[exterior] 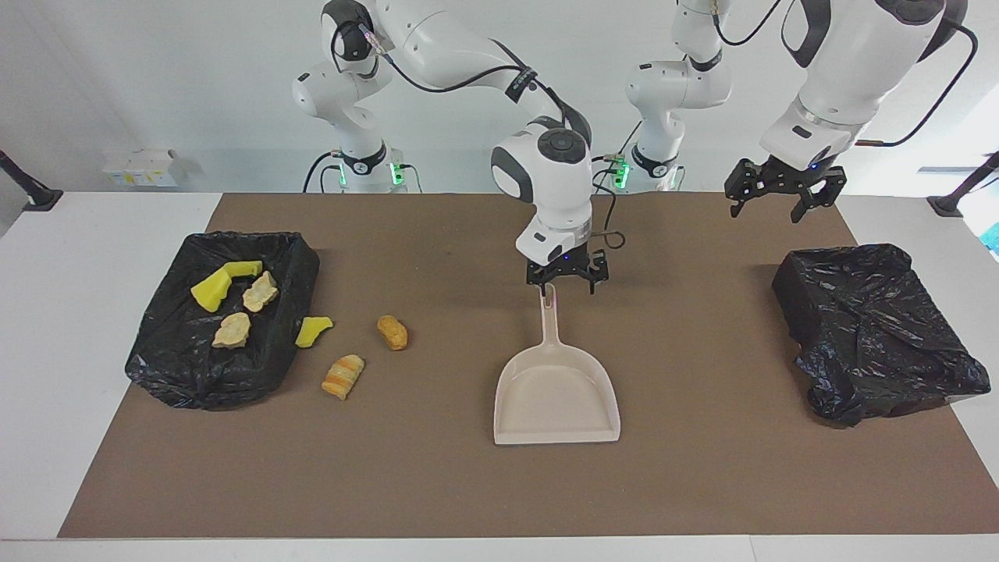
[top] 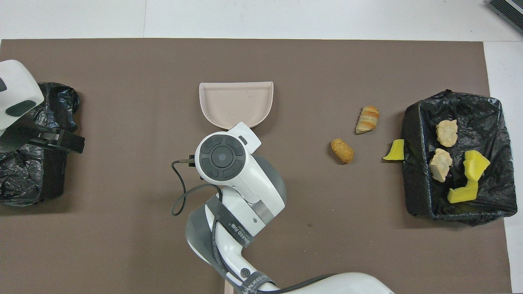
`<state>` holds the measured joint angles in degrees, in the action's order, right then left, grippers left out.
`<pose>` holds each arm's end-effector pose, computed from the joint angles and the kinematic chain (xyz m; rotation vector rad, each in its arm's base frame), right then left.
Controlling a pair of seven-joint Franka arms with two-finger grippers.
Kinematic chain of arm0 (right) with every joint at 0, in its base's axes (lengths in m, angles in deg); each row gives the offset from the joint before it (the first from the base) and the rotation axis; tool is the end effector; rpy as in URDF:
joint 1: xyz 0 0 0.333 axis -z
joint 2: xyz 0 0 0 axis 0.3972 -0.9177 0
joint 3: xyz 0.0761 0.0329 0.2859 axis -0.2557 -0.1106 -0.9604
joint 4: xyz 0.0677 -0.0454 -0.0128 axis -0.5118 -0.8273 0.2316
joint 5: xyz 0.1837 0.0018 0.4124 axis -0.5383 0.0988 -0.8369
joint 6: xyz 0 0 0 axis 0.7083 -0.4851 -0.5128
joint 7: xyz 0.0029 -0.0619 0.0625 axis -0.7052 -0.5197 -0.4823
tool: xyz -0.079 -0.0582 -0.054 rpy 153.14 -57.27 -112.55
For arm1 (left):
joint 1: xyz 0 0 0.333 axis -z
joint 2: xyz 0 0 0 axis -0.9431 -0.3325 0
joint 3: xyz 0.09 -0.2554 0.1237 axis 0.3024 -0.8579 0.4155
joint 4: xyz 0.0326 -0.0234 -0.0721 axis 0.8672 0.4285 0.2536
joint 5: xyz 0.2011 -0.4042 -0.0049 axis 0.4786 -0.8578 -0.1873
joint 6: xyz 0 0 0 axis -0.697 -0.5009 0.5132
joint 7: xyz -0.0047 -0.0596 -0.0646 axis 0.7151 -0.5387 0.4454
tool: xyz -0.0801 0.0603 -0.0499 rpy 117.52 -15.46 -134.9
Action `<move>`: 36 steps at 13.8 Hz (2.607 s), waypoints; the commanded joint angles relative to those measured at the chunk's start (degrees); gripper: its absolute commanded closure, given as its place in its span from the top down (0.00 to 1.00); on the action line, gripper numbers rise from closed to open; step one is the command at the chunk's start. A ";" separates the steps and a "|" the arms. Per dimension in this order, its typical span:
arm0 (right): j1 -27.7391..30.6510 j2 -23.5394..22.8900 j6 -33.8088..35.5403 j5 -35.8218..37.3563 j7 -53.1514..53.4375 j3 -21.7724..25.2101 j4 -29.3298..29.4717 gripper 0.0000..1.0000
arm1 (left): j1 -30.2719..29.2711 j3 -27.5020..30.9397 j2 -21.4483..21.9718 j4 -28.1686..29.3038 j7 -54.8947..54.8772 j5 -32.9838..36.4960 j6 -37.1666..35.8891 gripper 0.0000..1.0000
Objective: Sweep and dump trash in bin
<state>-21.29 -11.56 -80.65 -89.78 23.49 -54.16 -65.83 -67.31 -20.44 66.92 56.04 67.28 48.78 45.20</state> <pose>0.5489 0.5145 0.3475 -3.0002 0.0611 -0.1137 0.5996 -0.0751 0.5909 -3.0792 0.3398 0.0556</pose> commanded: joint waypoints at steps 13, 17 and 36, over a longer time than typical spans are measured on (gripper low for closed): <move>-14.81 21.13 -4.08 1.82 27.07 -0.39 -33.60 1.00 | -0.20 -0.93 1.52 4.99 0.95 0.04 4.69 1.00; -17.09 26.05 -10.16 -2.76 26.65 -0.65 -43.62 1.00 | 5.32 -1.02 0.73 8.43 7.94 -0.48 10.85 1.00; -17.72 26.24 -4.99 -7.58 4.18 -0.74 -43.04 0.14 | 25.90 -1.11 -19.83 12.30 36.96 -0.84 40.38 1.00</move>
<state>-40.67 14.80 -87.70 -95.03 32.76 -54.73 -109.81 -42.85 -22.50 48.86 68.65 101.60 48.37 83.18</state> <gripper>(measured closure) 0.740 0.000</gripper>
